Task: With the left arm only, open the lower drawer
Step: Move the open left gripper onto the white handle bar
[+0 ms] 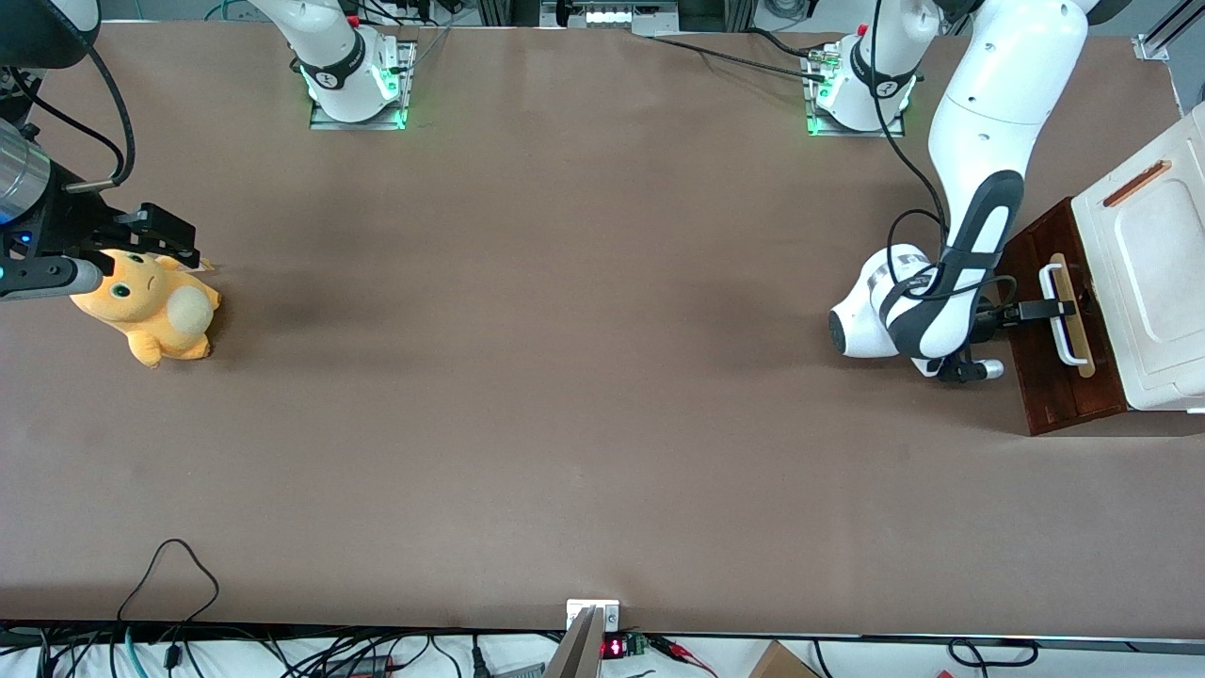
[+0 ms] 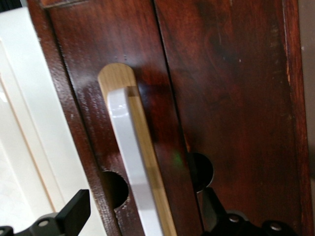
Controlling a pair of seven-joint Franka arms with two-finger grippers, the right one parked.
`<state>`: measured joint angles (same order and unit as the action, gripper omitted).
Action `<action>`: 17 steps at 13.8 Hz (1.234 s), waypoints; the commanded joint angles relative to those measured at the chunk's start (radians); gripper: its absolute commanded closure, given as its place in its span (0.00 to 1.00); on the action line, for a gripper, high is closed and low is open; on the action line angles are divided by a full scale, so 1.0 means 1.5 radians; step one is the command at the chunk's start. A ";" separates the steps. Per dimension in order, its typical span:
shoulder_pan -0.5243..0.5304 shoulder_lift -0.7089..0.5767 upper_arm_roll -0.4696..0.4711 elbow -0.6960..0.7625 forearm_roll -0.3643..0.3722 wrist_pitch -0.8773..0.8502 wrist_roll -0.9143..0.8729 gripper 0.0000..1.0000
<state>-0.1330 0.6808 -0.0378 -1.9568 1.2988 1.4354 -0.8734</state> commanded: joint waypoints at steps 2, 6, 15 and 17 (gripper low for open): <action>0.010 0.021 0.000 0.015 0.019 -0.015 -0.007 0.02; 0.011 0.019 0.000 0.015 0.014 -0.017 -0.013 0.15; 0.015 0.015 0.000 0.016 0.010 -0.025 -0.025 0.34; 0.015 0.015 0.000 0.016 0.007 -0.025 -0.028 0.38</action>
<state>-0.1162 0.6964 -0.0347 -1.9488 1.2988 1.4136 -0.9048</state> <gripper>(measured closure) 0.344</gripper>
